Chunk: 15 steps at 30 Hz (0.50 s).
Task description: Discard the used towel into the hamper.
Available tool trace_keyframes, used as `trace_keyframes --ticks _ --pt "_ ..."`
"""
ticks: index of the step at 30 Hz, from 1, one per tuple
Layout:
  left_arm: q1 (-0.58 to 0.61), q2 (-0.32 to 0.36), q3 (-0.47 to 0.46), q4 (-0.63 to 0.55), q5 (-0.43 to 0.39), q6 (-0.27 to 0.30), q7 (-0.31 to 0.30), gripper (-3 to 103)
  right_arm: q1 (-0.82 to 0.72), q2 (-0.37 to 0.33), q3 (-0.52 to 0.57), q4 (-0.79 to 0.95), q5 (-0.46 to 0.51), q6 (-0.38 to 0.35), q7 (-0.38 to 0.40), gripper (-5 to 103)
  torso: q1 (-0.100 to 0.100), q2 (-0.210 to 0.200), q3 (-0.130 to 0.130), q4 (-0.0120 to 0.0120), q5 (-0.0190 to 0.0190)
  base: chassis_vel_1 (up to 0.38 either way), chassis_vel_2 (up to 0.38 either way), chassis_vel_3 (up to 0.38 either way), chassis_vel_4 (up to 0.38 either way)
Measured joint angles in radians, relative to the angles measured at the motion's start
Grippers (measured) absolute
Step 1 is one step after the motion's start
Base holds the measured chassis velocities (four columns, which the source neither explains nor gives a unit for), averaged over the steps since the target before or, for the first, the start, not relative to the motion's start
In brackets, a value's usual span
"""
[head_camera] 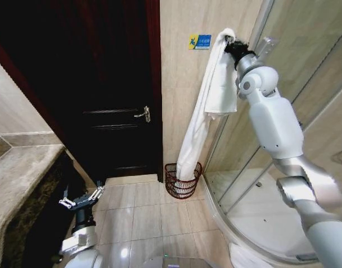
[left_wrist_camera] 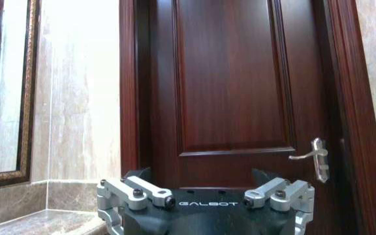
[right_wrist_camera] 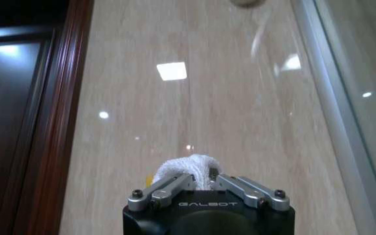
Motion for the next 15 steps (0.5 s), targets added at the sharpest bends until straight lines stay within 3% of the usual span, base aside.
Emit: trace_keyframes --ticks 15 --pt "0.012 -0.027 0.011 -0.009 0.029 -0.018 -0.002 100 -0.065 0.019 -0.019 0.004 -0.021 0.011 0.025 2 -0.047 -0.101 -0.054 0.0001 0.0000 0.000 0.000 0.000 0.000"
